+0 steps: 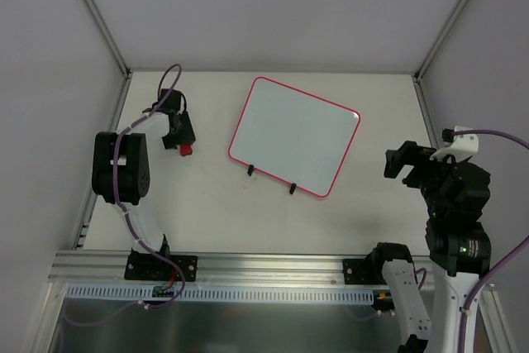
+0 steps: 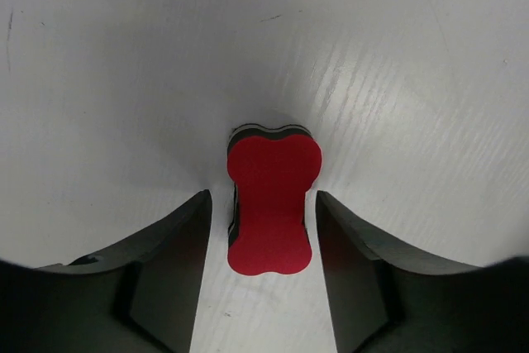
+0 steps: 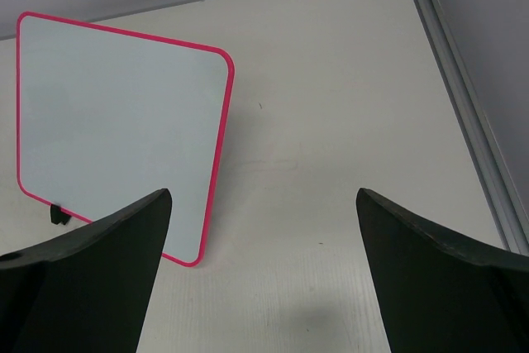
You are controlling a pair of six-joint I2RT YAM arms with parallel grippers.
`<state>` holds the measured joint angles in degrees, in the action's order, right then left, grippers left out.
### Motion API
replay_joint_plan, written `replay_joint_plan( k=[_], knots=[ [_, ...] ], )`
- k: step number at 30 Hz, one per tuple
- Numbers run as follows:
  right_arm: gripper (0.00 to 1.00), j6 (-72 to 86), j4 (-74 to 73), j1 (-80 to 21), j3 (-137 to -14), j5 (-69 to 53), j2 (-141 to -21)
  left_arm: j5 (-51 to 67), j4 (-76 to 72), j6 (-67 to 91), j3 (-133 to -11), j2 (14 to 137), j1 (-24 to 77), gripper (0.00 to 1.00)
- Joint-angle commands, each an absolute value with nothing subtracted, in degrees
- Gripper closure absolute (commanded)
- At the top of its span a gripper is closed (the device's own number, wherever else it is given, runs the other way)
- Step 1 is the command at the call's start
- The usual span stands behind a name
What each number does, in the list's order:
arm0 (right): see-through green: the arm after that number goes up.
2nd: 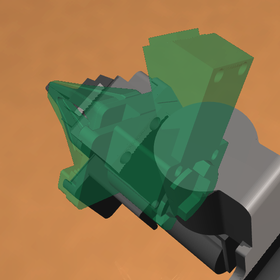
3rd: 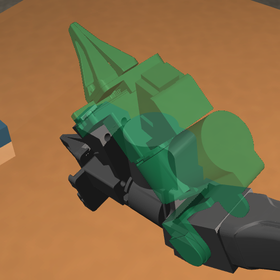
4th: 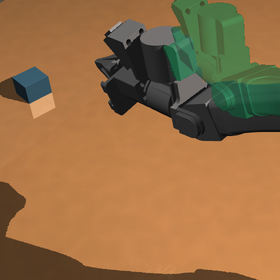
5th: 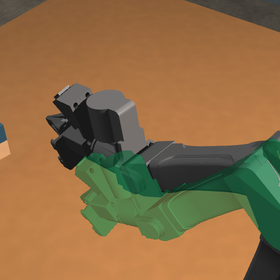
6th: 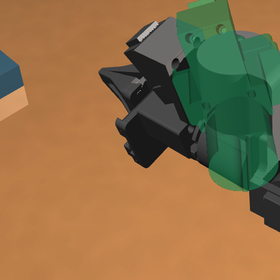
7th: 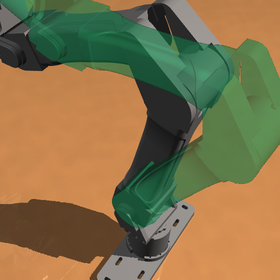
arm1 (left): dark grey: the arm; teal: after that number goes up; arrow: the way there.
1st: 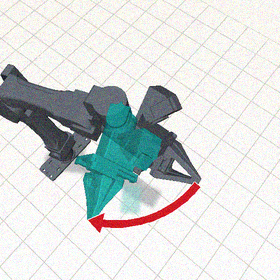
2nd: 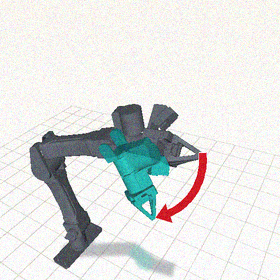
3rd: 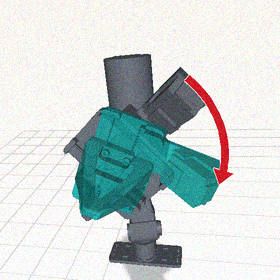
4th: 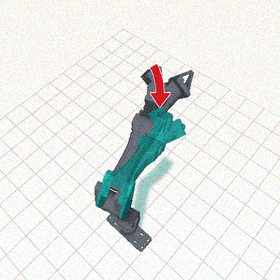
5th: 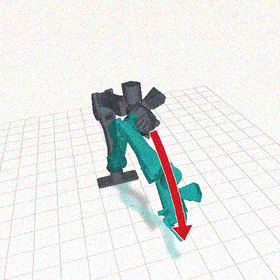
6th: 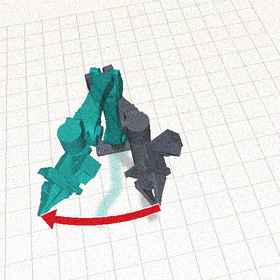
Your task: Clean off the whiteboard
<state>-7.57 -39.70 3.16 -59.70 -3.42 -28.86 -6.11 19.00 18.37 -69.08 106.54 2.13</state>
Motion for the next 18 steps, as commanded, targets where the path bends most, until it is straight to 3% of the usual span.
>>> replay_joint_plan(
  k=[1,8,18],
  knots=[
    [0.01,-8.3,-40.4,2.6,-62.0,-0.4,-27.2,-4.6,20.6,17.7,-70.7,104.8,1.7,0.36],
    [0.01,-7.7,-40.6,1.7,-65.6,-0.4,-27.8,-3.4,22.1,18.3,-68.3,92.6,1.6,0.01],
    [0.01,-14.3,-40.9,-2.8,-77.9,10.5,-30.1,-2.9,30.8,15.5,-72.7,55.3,1.6,0.01]
  ],
)
